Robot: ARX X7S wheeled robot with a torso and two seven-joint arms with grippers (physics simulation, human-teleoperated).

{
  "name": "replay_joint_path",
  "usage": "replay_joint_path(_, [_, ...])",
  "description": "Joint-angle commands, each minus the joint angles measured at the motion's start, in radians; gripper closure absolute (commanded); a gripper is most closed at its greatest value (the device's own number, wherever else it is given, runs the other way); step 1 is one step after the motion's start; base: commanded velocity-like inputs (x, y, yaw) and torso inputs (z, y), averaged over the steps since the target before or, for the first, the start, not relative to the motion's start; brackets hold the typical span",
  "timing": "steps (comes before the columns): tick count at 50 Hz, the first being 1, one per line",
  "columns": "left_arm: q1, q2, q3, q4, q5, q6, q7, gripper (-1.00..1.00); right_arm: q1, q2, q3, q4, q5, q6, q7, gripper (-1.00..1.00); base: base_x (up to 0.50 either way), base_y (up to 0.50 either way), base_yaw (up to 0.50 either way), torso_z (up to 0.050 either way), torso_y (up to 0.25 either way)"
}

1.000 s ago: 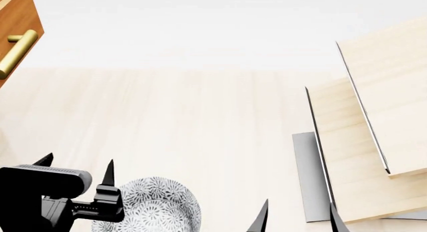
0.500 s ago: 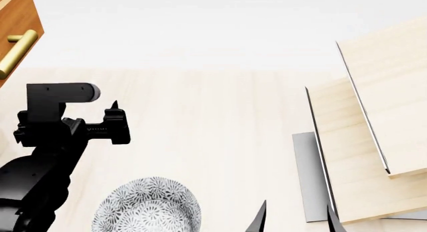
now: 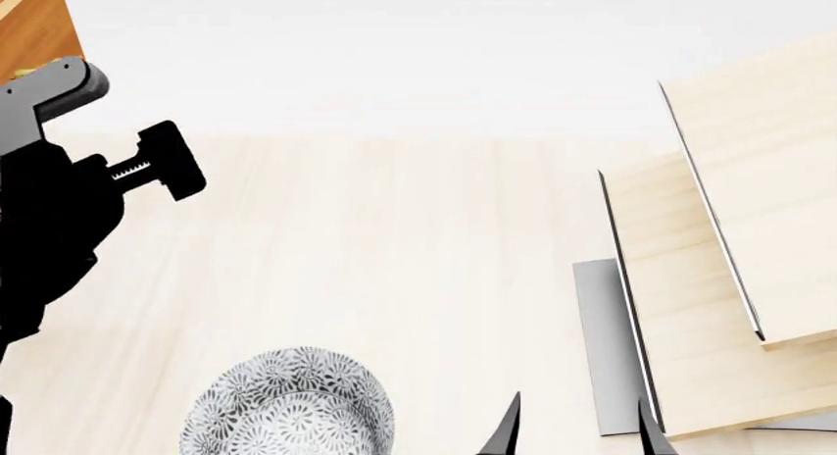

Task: Close the top drawer of the cabinet.

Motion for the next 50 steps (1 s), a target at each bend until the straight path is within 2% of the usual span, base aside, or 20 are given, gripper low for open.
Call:
replay_joint_path(1, [-0.097,-0.050,-0.274,-0.061,0.078,-0.086,0.005,-1.00,0.010,0.004,-0.001,0.013,0.008,0.001,0.000,-1.00,0.00,0.00,0.00,0.000,0.000])
replay_joint_path(11, [-0.135,-0.106,-0.329,-0.061,0.103,-0.085,-0.014,-1.00,0.000,0.011,-0.003,0.015,0.009,-0.009,0.003,-1.00,0.00,0.00,0.00,0.000,0.000])
replay_joint_path(17, [-0.128,-0.137,-0.350,-0.061,0.106,-0.060,-0.059,-1.00,0.009,0.011,-0.004,0.032,0.011,-0.012,0.004,-1.00,0.00,0.00,0.00,0.000,0.000])
replay_joint_path(50, [-0.137,-0.320,-0.472,-0.061,0.100,0.025,-0.123,-1.00,0.033,0.019,-0.023,0.073,0.009,-0.012,0.011,-1.00,0.00,0.00,0.00,0.000,0.000])
